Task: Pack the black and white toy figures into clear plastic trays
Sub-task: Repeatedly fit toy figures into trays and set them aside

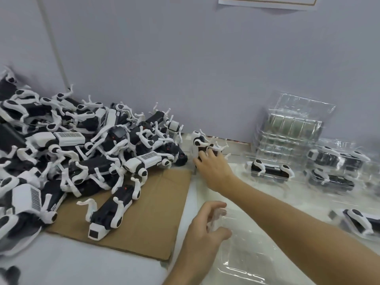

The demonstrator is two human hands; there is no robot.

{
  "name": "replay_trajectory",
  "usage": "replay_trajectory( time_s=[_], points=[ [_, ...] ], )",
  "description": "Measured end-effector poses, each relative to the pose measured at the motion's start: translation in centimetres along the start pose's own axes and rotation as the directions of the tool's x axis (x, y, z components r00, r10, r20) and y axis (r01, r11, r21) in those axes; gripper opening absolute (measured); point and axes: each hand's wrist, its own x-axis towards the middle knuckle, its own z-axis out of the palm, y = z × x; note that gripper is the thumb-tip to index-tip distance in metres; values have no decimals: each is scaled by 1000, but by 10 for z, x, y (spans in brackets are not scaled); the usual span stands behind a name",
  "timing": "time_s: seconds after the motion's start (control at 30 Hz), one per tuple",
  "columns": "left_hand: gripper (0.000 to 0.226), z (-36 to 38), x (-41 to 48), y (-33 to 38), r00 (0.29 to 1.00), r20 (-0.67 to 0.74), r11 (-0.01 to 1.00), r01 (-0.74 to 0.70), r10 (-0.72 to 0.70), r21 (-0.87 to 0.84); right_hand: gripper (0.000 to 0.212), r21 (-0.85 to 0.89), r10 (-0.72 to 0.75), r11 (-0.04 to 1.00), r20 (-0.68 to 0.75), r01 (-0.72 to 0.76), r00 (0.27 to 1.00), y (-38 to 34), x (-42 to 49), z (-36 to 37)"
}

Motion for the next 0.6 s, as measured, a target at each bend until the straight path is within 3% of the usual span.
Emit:
replay_trajectory(
  time_s=[0.17, 0.3, 0.4, 0.47, 0.6],
  points=[
    [49, 2, -2, 0, 1000, -1, 1000, -1, 1, 0, 47, 89, 6, 996, -39, -3, 999, 13, 2, 2],
    [49, 3, -3, 2, 1000, 10, 1000, -7, 7, 4, 30, 402, -1, 914, -127, 52, 992, 32, -7, -16],
    [49, 5, -4, 3, 1000, 8, 1000, -16, 16, 7, 16, 629, 43, 778, -58, 3, 997, 45, -20, -28],
    [49, 5, -5, 3, 1000, 7, 1000, -22, 22, 2, 17, 659, 71, 751, -31, -33, 997, 51, -27, -33],
    [48, 5, -5, 3, 1000, 8, 1000, -19, 19, 4, 21, 558, 272, 801, -16, -218, 962, 53, -33, -32]
  ],
)
